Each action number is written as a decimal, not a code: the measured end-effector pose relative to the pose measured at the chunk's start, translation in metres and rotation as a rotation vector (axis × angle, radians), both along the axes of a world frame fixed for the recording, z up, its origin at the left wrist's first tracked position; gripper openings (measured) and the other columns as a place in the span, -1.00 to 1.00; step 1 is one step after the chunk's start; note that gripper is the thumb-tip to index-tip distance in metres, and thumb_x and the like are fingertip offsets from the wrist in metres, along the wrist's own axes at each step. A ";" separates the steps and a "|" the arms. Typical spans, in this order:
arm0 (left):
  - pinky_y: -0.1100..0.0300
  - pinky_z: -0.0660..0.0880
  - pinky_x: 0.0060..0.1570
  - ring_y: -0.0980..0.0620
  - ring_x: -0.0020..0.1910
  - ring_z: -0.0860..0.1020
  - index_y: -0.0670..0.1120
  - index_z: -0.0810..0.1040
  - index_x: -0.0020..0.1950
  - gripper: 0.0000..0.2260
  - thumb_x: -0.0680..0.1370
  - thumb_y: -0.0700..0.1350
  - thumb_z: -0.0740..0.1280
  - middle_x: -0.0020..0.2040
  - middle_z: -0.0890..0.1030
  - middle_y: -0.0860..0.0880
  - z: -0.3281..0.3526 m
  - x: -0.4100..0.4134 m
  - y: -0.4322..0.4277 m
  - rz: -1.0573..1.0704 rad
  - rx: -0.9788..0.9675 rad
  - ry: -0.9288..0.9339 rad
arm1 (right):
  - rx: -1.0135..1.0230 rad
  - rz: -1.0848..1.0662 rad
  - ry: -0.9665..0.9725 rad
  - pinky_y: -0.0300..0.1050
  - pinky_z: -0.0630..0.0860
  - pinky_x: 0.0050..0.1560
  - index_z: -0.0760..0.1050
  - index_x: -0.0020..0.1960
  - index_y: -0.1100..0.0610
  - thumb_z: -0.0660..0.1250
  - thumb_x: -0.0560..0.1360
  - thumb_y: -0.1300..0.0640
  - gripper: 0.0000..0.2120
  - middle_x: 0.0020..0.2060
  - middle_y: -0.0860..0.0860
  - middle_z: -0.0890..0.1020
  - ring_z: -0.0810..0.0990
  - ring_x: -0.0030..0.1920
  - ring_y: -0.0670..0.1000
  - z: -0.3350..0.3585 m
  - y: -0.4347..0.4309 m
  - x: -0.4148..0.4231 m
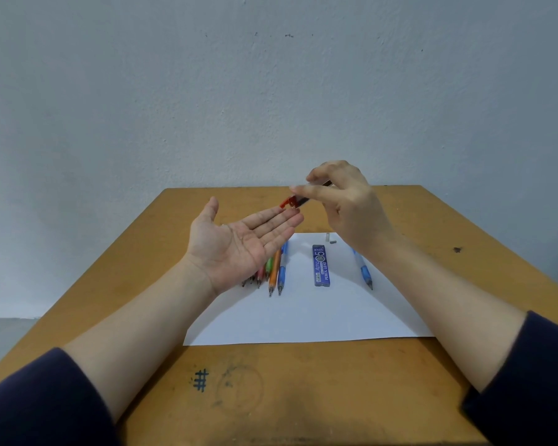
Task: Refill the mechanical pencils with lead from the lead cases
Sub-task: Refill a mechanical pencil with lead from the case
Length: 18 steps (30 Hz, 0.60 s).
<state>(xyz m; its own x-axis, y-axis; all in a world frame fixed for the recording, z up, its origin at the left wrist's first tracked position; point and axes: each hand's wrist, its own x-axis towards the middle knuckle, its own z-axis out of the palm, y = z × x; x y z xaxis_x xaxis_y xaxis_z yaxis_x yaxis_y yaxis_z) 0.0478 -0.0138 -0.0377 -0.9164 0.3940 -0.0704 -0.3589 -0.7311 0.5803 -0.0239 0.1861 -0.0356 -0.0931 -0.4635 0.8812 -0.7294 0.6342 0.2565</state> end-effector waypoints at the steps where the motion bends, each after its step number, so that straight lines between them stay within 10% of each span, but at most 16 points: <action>1: -0.12 0.34 0.36 -0.35 0.29 0.46 -0.43 0.35 0.33 -0.14 0.55 0.36 -0.06 0.27 0.47 -0.40 0.000 0.000 0.000 -0.001 -0.002 0.002 | -0.003 0.001 -0.003 0.08 0.52 -0.05 0.62 0.12 0.19 0.26 0.49 0.41 -0.70 -0.13 0.14 0.62 0.58 -0.09 0.13 0.000 0.000 0.000; 6: -0.20 0.38 0.26 -0.34 0.27 0.48 -0.43 0.38 0.31 -0.14 0.55 0.37 -0.08 0.27 0.48 -0.39 0.000 0.001 0.000 -0.005 -0.014 0.009 | -0.026 0.022 -0.074 0.05 0.50 0.04 0.24 0.43 0.13 0.29 0.50 0.42 -0.43 -0.18 0.09 0.61 0.57 -0.10 0.12 0.004 -0.005 0.007; 12: -0.11 0.33 0.36 -0.34 0.28 0.47 -0.42 0.36 0.33 -0.14 0.55 0.37 -0.07 0.27 0.48 -0.39 -0.001 -0.001 0.000 0.003 -0.019 0.000 | 0.005 0.002 0.002 0.00 0.49 -0.02 0.66 0.05 0.16 0.34 0.44 0.45 -0.70 -0.13 0.14 0.63 0.58 -0.09 0.12 0.000 0.000 -0.001; 18: -0.18 0.36 0.28 -0.33 0.28 0.47 -0.42 0.37 0.32 -0.13 0.55 0.38 -0.08 0.28 0.47 -0.39 -0.001 0.000 -0.001 -0.013 -0.015 0.013 | -0.013 0.020 -0.034 0.04 0.50 0.03 0.35 0.39 0.15 0.28 0.50 0.44 -0.50 -0.17 0.08 0.62 0.56 -0.09 0.10 0.005 -0.003 0.005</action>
<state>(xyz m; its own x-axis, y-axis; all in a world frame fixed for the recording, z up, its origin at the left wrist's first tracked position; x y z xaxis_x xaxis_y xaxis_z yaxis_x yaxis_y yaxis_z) 0.0481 -0.0144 -0.0383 -0.9119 0.4053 -0.0648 -0.3612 -0.7174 0.5958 -0.0192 0.1829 -0.0305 -0.1140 -0.4536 0.8839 -0.7498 0.6229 0.2230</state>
